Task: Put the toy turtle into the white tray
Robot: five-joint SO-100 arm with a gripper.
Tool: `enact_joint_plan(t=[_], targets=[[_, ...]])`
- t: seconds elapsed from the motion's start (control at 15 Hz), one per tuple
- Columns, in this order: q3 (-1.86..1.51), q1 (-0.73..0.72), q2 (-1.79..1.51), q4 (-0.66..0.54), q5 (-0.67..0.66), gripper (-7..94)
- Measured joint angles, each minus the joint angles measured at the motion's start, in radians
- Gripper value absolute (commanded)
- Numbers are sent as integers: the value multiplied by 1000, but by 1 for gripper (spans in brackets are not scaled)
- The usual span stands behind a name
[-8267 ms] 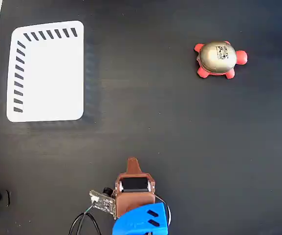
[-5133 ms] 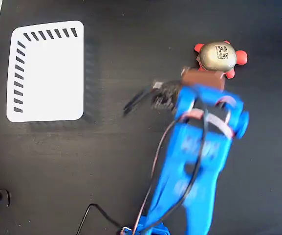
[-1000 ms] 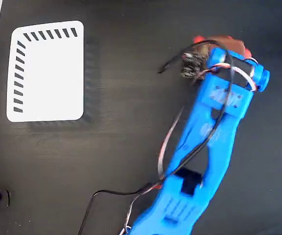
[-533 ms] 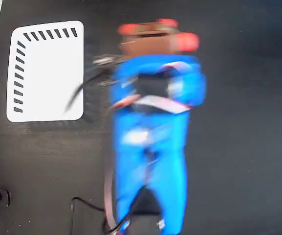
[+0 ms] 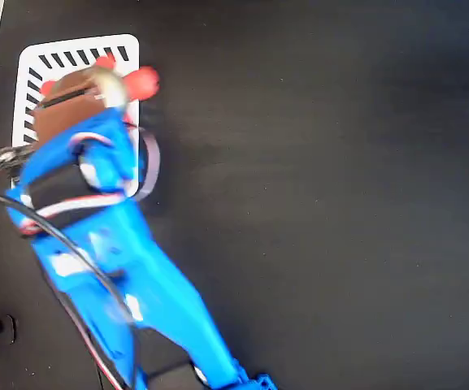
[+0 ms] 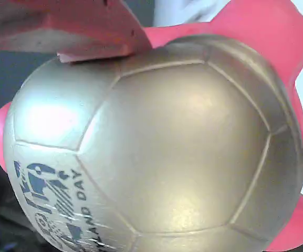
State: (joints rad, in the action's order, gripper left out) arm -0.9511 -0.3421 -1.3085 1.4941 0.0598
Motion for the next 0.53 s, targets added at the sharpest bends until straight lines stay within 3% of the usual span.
enact_joint_plan(t=[0.53], targets=[[202, -103, 302, -12, 41, 0]])
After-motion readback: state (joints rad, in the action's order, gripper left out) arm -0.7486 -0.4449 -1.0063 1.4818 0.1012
